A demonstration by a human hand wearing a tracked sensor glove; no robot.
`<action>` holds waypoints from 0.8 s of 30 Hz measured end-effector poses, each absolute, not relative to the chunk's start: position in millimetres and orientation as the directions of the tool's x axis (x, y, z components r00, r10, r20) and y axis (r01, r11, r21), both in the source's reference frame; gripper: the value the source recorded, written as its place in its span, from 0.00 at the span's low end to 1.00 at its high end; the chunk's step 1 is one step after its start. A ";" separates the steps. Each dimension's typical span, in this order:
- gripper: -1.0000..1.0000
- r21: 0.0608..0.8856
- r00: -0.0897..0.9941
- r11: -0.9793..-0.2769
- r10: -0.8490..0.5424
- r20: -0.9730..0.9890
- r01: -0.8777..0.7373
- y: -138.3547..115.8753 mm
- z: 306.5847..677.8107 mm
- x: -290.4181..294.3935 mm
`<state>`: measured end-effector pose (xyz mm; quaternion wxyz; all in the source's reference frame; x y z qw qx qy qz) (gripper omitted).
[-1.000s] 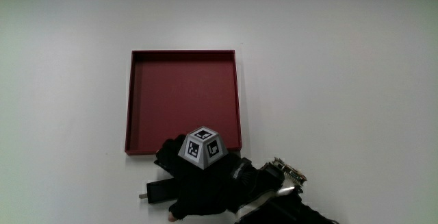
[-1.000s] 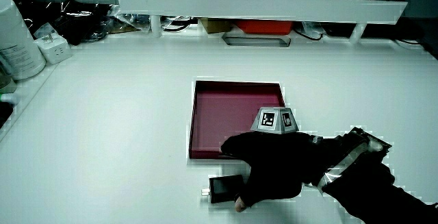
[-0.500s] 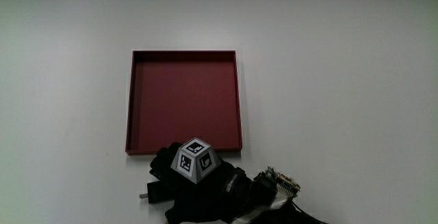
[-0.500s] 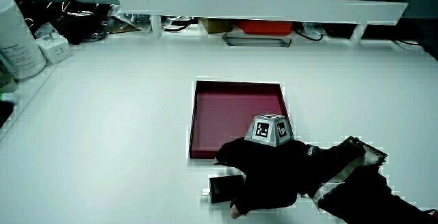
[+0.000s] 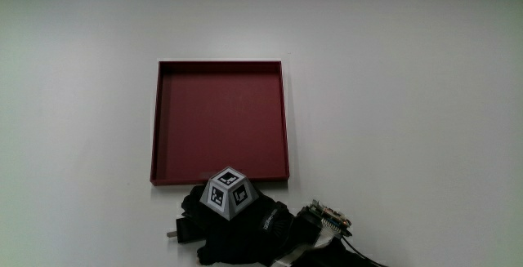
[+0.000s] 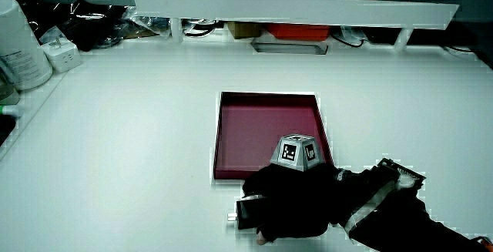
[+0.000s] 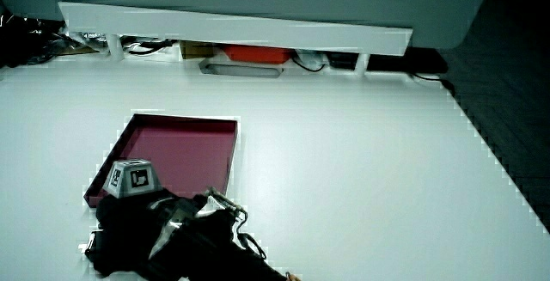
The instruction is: Pick charger from desk
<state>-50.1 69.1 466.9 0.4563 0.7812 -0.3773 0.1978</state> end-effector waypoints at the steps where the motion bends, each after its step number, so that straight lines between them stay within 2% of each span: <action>1: 0.58 0.556 0.638 -0.313 -0.403 0.656 -0.770 68.7 464.8 -49.8; 4: 0.65 0.540 0.644 -0.352 -0.420 0.639 -0.765 69.2 464.0 -50.6; 6: 0.69 0.556 0.652 -0.340 -0.418 0.633 -0.758 70.3 469.9 -52.1; 11: 0.79 0.548 0.659 -0.365 -0.421 0.624 -0.753 70.4 469.5 -52.6; 21: 1.00 0.501 0.628 -0.380 -0.436 0.645 -0.778 69.4 461.3 -50.7; 24: 1.00 0.495 0.625 -0.383 -0.438 0.646 -0.780 67.6 461.6 -48.6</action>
